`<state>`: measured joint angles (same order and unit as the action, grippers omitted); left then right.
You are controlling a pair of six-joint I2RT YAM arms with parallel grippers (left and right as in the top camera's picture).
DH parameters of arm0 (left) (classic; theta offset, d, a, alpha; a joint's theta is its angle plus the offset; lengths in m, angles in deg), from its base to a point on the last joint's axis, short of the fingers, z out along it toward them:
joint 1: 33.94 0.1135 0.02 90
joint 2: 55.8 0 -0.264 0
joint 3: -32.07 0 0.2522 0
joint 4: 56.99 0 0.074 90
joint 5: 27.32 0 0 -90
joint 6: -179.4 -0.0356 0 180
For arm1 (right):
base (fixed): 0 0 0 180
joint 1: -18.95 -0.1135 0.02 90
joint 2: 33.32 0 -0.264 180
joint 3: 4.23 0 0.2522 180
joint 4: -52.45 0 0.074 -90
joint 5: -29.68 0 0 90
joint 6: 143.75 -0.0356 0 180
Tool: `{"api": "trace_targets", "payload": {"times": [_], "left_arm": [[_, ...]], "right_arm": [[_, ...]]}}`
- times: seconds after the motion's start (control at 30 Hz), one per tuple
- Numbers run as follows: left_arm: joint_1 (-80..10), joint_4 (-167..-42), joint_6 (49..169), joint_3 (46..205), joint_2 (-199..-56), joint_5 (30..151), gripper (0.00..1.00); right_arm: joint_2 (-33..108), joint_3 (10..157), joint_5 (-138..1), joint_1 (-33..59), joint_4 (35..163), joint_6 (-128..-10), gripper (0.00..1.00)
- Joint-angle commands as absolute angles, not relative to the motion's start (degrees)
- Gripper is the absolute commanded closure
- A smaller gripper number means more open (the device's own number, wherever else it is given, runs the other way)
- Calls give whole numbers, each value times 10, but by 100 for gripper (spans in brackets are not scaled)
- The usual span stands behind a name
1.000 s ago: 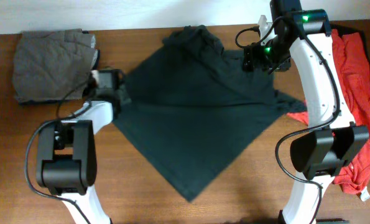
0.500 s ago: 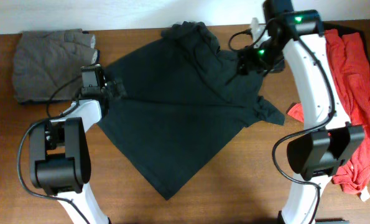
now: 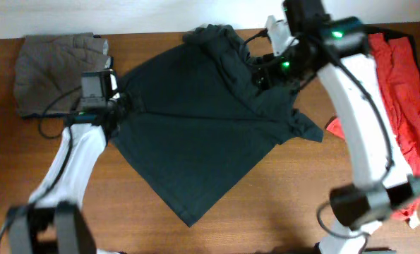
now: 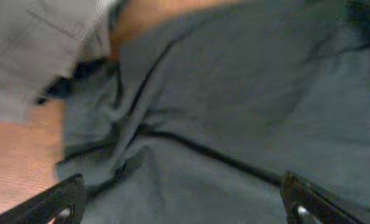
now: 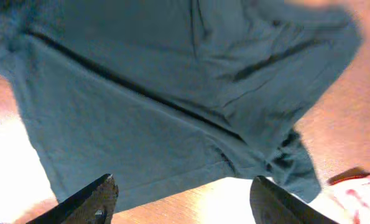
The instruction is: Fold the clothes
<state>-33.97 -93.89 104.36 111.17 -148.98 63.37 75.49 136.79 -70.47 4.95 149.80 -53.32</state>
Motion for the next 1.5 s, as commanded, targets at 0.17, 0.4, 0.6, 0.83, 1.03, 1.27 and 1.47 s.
{"api": "trace_targets", "payload": {"times": [0.17, 0.4, 0.6, 0.83, 1.03, 1.27, 1.47], "left_arm": [[-338, -1045, 1039, 1111, -1322, 639, 1], [-339, -1120, 1043, 1111, -1242, 642, 1], [-340, -1143, 1043, 1111, -1224, 701, 1], [-372, -1152, 1043, 1107, -1225, 724, 1], [-425, -1149, 1043, 1085, -1227, 649, 1], [-453, -1115, 1043, 1062, -1283, 627, 1], [-468, -1071, 1043, 1058, -1363, 627, 1]], "right_arm": [[691, 1369, -668, 47, 1500, -522, 24], [691, 1369, -669, 48, 1483, -523, 24], [691, 1369, -669, 48, 1475, -523, 23], [693, 1369, -645, 53, 1446, -523, 18], [729, 1369, -642, 63, 1377, -507, 11], [827, 1369, -652, 62, 1294, -441, 10], [937, 1369, -652, 62, 1189, -434, 10]]}}
